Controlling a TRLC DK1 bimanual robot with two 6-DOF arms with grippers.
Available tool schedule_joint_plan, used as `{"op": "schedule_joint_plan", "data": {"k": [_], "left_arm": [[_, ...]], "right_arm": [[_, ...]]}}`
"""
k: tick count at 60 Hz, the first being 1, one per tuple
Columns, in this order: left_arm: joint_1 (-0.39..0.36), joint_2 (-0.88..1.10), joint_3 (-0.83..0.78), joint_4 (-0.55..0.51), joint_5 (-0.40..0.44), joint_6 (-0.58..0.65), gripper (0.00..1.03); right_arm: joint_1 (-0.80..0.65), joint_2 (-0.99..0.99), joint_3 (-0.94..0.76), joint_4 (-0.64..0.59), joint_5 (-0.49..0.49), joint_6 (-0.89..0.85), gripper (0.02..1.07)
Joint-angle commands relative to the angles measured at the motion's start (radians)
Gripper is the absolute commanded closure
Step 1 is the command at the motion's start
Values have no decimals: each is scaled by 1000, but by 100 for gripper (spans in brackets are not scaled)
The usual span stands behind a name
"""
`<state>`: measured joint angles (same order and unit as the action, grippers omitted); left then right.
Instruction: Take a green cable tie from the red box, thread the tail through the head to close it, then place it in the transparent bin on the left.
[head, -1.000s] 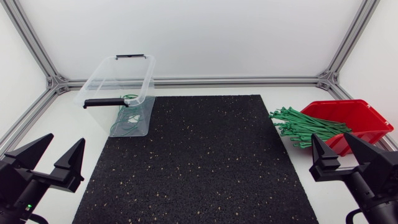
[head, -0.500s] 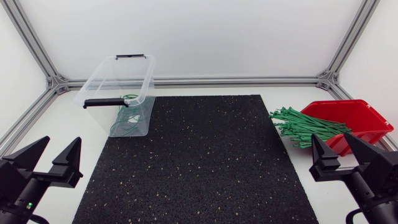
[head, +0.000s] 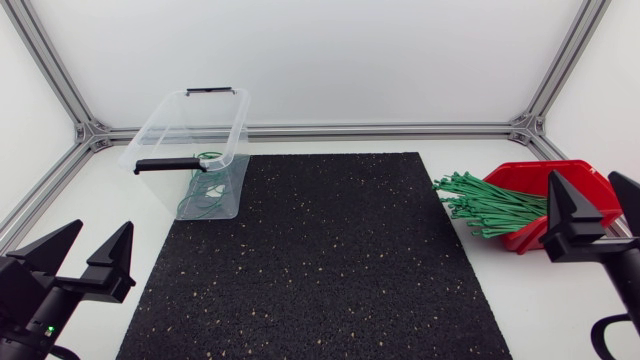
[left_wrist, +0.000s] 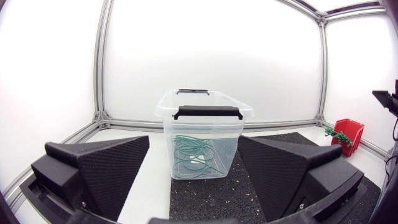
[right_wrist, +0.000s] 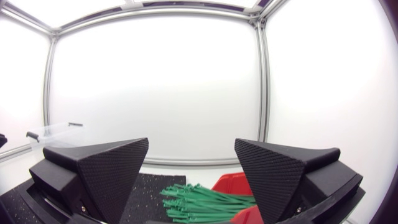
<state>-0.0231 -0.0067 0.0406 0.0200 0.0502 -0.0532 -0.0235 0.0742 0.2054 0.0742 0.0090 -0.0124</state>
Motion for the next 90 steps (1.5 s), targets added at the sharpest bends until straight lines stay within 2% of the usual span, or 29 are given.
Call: {"op": "schedule_joint_plan", "data": {"k": [1,14,18,26,32,39,43,46,49,55,60,66,74,79,90], "left_arm": [[-5,-4,-42,0,-4,-16,4],[-3,-4,-42,-2,-7,-16,4],[-3,-4,-42,-3,-7,-16,4],[-3,-4,-42,-3,-7,-16,4],[-3,-6,-42,-3,-9,-16,4],[-3,-6,-42,-3,-9,-16,4],[-3,-6,-42,-3,-9,-16,4],[-3,-6,-42,-3,-9,-16,4],[-3,-6,-42,-3,-9,-16,4],[-3,-6,-42,-3,-9,-16,4],[-3,-6,-42,-3,-9,-16,4],[-5,-6,-42,-3,-9,-16,4],[-5,-6,-42,-5,-9,-16,4],[-5,-6,-42,-8,-9,-16,4],[-6,-6,-41,-14,-10,-16,4]], "right_arm": [[-29,78,100,15,9,-26,6],[-53,283,264,-16,16,-86,6],[-66,380,336,-76,16,-86,6],[-72,541,494,-283,6,-100,6],[-73,604,552,-364,-37,-103,6],[-73,651,598,-429,-41,-146,7],[-73,679,626,-467,-43,-199,8],[-79,699,637,-476,-60,-274,14],[-85,720,647,-496,-63,-343,16],[-122,809,706,-610,-73,-449,16],[-128,826,700,-663,-139,-537,16],[-128,803,609,-634,-142,-735,16],[-128,819,565,-649,-173,-851,15],[-139,819,526,-642,-179,-956,6],[-154,832,466,-642,-188,-1129,8]]}}
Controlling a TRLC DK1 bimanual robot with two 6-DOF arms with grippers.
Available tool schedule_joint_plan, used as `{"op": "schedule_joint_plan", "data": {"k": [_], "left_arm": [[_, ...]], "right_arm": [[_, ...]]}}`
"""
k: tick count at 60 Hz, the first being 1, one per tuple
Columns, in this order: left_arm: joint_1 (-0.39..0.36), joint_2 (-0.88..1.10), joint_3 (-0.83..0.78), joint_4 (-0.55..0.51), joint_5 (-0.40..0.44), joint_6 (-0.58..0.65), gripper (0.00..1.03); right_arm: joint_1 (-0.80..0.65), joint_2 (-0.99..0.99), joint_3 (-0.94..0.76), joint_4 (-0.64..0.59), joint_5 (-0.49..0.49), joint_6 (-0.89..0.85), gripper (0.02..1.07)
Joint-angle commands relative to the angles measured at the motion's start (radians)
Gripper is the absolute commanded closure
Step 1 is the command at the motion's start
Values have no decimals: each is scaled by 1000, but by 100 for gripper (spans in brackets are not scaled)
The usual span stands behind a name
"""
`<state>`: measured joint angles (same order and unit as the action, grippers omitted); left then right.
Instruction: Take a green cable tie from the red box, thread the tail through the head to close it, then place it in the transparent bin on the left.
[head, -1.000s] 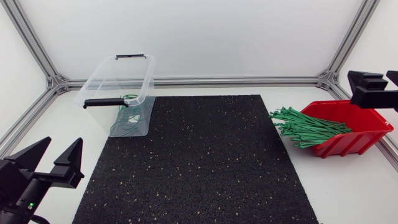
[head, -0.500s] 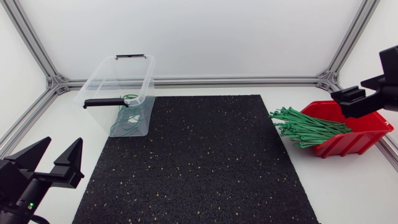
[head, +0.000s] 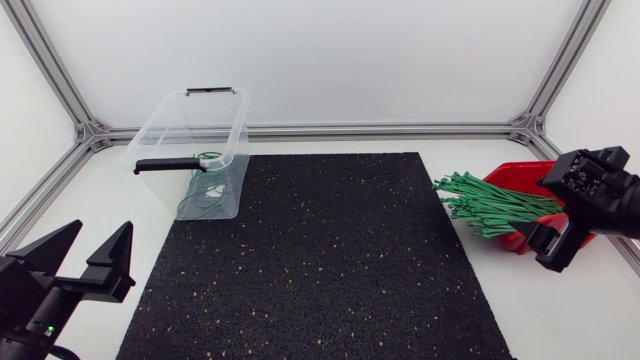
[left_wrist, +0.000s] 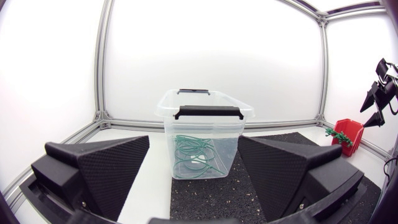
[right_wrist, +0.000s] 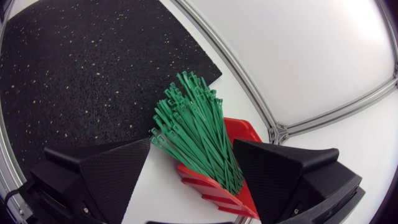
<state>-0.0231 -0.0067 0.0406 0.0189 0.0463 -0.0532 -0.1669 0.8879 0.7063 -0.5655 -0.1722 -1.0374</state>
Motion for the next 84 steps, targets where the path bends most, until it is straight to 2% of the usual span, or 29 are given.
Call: {"op": "schedule_joint_plan", "data": {"k": [1,17,26,33,43,56,60,84], "left_arm": [[-6,-6,-41,-13,-6,-14,4],[-6,-6,-41,-17,-6,-14,4],[-8,-6,-39,-20,-6,-14,4],[-8,-6,-39,-20,-6,-14,4],[-8,-6,-39,-23,-6,-14,4],[-9,-6,-39,-25,-6,-14,4],[-9,-6,-39,-25,-6,-14,4],[-11,-6,-39,-27,-10,-13,4]], "right_arm": [[-13,22,-39,-2,-7,-118,10],[-82,129,-65,1,-36,-299,18],[-88,186,-70,7,-49,-357,31],[-83,204,-85,64,-62,-375,47],[-72,264,-80,104,-64,-395,61],[-62,286,-84,145,-66,-405,65],[-56,289,-87,148,-66,-414,76],[-52,325,-97,176,-64,-438,78]]}}
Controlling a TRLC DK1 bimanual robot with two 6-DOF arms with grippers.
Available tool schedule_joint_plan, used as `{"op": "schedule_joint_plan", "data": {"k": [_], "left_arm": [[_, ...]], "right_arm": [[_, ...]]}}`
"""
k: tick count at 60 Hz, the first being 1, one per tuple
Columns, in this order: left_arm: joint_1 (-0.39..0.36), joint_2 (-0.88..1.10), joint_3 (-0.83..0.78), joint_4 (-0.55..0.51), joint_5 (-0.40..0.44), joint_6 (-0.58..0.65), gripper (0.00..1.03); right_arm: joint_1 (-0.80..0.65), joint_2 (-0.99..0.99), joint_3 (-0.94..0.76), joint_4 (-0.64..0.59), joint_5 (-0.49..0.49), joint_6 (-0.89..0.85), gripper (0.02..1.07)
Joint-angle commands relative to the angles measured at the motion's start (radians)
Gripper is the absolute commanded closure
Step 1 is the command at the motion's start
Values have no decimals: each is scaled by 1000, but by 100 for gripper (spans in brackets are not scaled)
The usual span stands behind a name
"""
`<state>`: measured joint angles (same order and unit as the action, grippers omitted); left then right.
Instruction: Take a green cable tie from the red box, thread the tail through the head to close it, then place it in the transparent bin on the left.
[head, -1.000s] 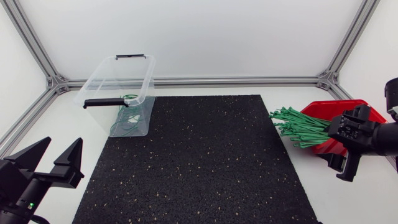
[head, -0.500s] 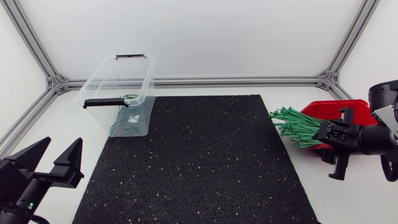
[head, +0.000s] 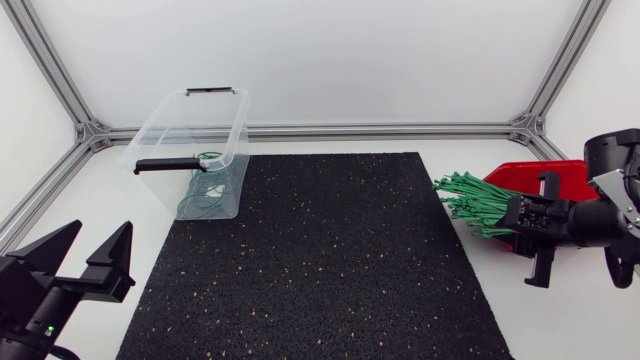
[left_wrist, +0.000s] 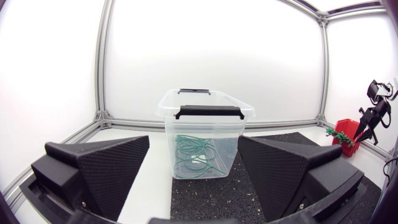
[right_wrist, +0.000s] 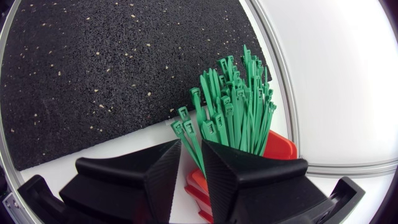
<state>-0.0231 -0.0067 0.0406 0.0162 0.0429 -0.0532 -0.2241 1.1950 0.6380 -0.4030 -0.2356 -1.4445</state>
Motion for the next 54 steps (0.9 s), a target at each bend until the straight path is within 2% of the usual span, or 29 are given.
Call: {"op": "schedule_joint_plan", "data": {"k": [1,13,54], "left_arm": [[-11,-6,-39,-24,-6,-13,4],[-12,-6,-39,-25,-6,-13,4],[-21,-6,-39,-27,-12,-13,4]], "right_arm": [[5,18,-32,20,1,-34,78],[5,32,-47,66,10,-44,79],[11,57,-61,84,10,-54,83]]}}
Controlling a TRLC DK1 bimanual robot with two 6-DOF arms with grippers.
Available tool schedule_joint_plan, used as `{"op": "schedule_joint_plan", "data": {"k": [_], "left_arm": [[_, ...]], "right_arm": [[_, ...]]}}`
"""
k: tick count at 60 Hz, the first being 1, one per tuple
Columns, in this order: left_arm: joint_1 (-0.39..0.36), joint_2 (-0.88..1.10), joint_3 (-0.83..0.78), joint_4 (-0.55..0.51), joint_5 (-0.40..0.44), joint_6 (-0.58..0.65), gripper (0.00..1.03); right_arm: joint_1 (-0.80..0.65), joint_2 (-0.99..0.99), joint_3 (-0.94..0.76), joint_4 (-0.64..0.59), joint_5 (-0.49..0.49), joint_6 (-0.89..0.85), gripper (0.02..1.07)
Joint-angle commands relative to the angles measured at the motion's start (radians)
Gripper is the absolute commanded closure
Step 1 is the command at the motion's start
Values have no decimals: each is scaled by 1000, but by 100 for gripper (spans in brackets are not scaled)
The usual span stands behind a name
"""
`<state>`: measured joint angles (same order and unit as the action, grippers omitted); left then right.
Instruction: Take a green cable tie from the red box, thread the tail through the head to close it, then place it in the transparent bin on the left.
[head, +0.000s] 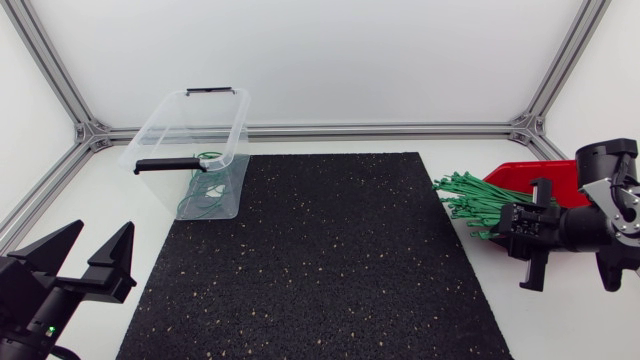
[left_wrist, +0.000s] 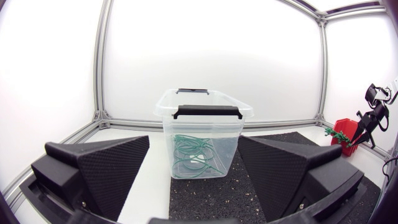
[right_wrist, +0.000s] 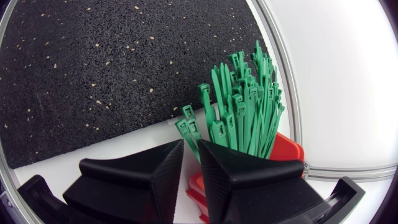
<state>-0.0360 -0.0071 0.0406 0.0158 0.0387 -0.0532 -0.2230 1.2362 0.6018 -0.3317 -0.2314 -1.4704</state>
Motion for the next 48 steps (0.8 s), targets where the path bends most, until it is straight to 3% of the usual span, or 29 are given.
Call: {"op": "schedule_joint_plan", "data": {"k": [1,29,48], "left_arm": [[-10,-5,-39,-25,-8,-13,4],[-18,-5,-38,-27,-8,-13,4],[-21,-5,-39,-27,-8,-13,4]], "right_arm": [[10,17,-25,13,6,-28,83],[14,16,-7,17,9,-38,85],[8,9,35,-61,9,-54,90]]}}
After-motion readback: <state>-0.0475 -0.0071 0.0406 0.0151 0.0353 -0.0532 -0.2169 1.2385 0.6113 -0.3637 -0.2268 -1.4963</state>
